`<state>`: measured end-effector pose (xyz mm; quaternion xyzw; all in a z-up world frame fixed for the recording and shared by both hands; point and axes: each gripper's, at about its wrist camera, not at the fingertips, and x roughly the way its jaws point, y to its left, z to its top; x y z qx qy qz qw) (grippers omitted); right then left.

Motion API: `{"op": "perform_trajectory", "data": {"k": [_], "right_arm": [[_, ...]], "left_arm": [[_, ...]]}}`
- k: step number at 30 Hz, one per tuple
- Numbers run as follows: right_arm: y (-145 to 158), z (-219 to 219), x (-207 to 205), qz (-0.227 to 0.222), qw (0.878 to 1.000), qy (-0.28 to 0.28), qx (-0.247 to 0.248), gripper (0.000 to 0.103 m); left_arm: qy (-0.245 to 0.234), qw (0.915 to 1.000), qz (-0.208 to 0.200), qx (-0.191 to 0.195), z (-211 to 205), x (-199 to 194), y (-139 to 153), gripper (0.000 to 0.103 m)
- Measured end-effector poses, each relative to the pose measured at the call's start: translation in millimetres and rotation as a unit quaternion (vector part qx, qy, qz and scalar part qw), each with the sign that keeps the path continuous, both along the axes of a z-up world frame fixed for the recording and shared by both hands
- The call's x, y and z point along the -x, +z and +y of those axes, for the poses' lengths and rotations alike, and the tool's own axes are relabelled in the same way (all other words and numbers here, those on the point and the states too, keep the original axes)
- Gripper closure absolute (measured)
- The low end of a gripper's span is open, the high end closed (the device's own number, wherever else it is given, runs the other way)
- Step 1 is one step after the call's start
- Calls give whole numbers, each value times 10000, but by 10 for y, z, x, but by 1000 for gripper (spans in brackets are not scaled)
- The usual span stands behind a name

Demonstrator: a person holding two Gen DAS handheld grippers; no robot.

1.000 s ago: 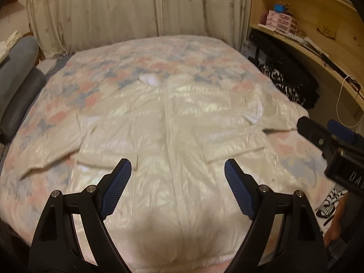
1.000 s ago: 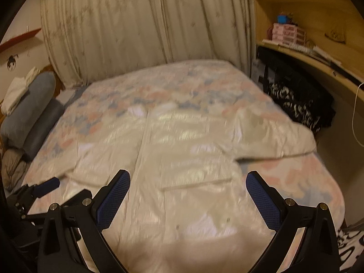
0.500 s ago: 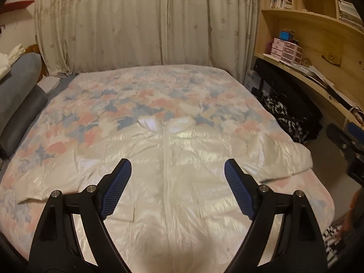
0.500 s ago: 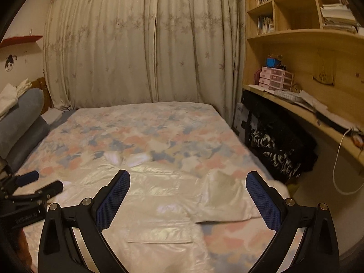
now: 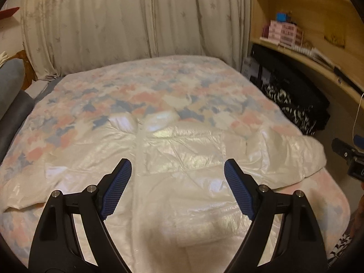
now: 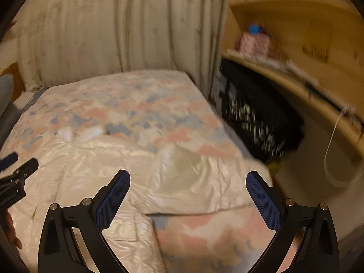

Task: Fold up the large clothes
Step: 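Reach the right tool to the jacket side and grasp its edge, then lift the grasped side with the right tool and fold it over the zipper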

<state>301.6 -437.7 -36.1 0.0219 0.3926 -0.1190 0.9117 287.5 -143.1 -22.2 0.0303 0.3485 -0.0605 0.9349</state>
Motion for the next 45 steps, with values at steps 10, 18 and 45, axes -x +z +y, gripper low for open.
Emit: {"op": "perform_trajectory", "data": {"k": [10, 18, 45], "right_arm": [[-1834, -1512, -170, 811, 9796, -1140, -1443, 18], [-2552, -2213, -273, 767, 9538, -1779, -2296, 18], [-1559, -1684, -679, -866, 9730, -1503, -1520, 96]], "left_arm": [[-108, 9989, 454, 91, -562, -438, -1114, 37], [-149, 9954, 796, 512, -690, -632, -1492, 36], [-82, 9956, 737, 569, -341, -432, -1047, 40]]}}
